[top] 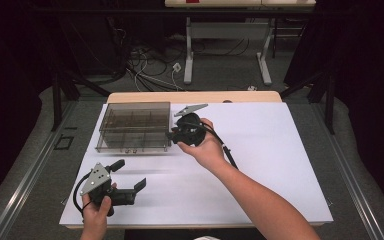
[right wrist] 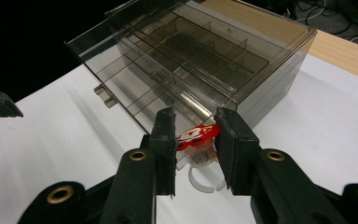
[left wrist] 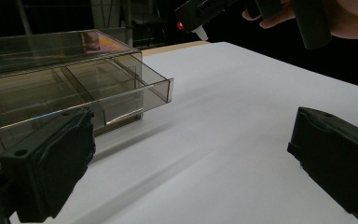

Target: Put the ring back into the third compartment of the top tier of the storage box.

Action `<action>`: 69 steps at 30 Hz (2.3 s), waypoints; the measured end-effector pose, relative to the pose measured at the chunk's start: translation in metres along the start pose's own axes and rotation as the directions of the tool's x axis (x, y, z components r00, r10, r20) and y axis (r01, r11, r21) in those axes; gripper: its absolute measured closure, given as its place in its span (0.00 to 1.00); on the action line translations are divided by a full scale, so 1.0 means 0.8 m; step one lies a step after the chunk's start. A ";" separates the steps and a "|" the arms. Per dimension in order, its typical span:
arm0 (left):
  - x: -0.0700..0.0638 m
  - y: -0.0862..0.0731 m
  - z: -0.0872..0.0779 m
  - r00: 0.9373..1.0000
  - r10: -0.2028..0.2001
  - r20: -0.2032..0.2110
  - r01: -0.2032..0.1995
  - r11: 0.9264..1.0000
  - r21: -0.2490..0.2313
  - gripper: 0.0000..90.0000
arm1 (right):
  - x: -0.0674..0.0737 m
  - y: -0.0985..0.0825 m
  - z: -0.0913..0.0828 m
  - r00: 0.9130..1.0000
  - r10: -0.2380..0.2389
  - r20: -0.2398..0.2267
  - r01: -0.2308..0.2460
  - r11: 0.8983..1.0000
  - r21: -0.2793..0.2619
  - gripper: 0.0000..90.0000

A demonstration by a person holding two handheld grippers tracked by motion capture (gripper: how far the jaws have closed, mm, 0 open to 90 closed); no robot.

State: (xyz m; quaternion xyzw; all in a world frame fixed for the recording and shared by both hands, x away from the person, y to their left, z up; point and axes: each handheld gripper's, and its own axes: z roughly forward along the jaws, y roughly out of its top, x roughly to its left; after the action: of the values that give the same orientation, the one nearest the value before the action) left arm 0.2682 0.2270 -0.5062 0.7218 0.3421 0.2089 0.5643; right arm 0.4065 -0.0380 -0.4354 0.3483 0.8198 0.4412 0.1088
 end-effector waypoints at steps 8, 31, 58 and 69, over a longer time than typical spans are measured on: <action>0.000 0.000 0.000 1.000 0.000 0.003 0.000 1.000 0.000 0.01 | 0.006 0.003 0.013 1.000 -0.006 0.000 0.006 1.000 -0.018 0.77; 0.000 0.000 0.000 1.000 0.000 0.006 0.000 1.000 -0.002 0.01 | 0.008 0.000 0.040 1.000 0.013 -0.017 -0.014 0.998 -0.057 0.77; 0.001 0.000 0.000 1.000 -0.001 0.006 0.001 1.000 -0.006 0.01 | 0.012 -0.004 0.063 1.000 0.013 -0.007 -0.013 0.996 -0.083 0.77; 0.001 0.000 0.000 1.000 -0.004 0.008 0.004 1.000 -0.006 0.01 | 0.014 -0.008 0.074 1.000 -0.015 -0.007 0.014 0.995 -0.095 0.77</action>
State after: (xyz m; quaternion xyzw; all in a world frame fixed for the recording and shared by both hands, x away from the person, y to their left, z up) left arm 0.2689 0.2278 -0.5060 0.7201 0.3408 0.2061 0.5681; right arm 0.4237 0.0052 -0.4738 0.3352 0.8008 0.4802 0.1253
